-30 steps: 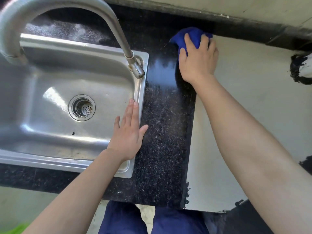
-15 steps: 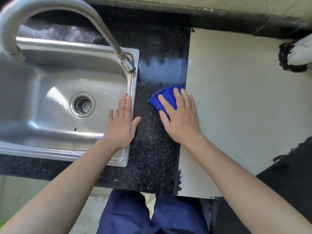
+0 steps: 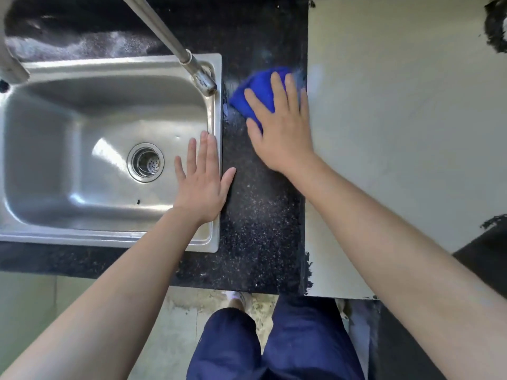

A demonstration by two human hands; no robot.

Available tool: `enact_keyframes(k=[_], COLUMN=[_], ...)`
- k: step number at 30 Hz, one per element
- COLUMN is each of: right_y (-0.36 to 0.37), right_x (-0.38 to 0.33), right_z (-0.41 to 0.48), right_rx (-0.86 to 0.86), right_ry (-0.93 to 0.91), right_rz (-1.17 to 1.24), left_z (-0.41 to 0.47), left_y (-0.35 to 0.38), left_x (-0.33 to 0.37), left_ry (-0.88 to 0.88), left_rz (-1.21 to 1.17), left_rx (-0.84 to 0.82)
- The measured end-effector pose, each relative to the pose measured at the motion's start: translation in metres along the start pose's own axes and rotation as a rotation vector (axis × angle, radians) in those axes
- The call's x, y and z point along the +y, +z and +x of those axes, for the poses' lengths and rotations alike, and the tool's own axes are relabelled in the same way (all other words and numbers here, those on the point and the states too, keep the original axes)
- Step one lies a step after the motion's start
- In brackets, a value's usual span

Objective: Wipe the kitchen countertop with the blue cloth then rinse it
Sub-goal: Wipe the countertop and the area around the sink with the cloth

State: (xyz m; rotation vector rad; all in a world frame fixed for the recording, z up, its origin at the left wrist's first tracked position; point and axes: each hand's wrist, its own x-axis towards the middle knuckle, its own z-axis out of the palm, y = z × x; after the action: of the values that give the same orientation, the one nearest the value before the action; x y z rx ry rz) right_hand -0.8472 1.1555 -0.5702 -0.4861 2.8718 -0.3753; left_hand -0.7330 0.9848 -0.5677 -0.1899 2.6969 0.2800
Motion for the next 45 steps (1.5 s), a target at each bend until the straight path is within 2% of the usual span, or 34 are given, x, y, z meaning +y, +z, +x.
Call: enact_keyframes(k=[4,7,10,15,18,21,24,26,29,32,36,42,45], right_y=[0.014,0.009,-0.001,-0.009,-0.001,0.022,0.047,0.057,0.056,0.051,0.064,0.090,0.094], right_x=[0.005,0.015,0.016,-0.004,-0.029,-0.067,-0.095,-0.098,-0.073,-0.059,-0.082,-0.168,-0.166], right_z=[-0.129,-0.157,-0.130,-0.044,-0.026,-0.075,-0.166,-0.225,-0.289,-0.319,-0.315,-0.278,-0.273], right_rx=[-0.055,-0.141,-0.175,-0.136,-0.104,-0.103,-0.055,-0.065,-0.110,-0.119,-0.027,-0.044,-0.041], right_ry=[-0.007,-0.037,-0.032,0.141,0.239,0.224,0.141,0.108,0.174,0.236,0.311,0.060,-0.004], right_rz=[0.030,-0.014,-0.039,-0.053,-0.052,-0.028,0.010,0.011,-0.038,-0.070,-0.068,-0.045,-0.038], left_z=[0.001,-0.002,-0.013,-0.069,-0.105,-0.133,-0.148,-0.155,-0.165,-0.168,-0.166,-0.165,-0.165], left_y=[0.000,0.000,0.001,0.013,0.019,0.024,0.032,0.038,0.048,0.051,0.053,0.056,0.056], left_x=[0.001,0.002,-0.005,-0.059,-0.104,-0.135,-0.144,-0.141,-0.136,-0.139,-0.140,-0.143,-0.147], left_ry=[-0.025,-0.036,-0.041,-0.049,-0.083,-0.123,-0.087,-0.059,-0.025,-0.015,-0.007,-0.006,0.015], left_rz=[0.004,-0.020,-0.028,0.080,0.175,0.160,0.126,0.093,0.075,0.055,0.037,-0.001,-0.046], left_rx=[0.001,0.010,0.013,-0.048,-0.017,-0.033,-0.009,0.030,0.061,0.053,0.043,0.066,0.125])
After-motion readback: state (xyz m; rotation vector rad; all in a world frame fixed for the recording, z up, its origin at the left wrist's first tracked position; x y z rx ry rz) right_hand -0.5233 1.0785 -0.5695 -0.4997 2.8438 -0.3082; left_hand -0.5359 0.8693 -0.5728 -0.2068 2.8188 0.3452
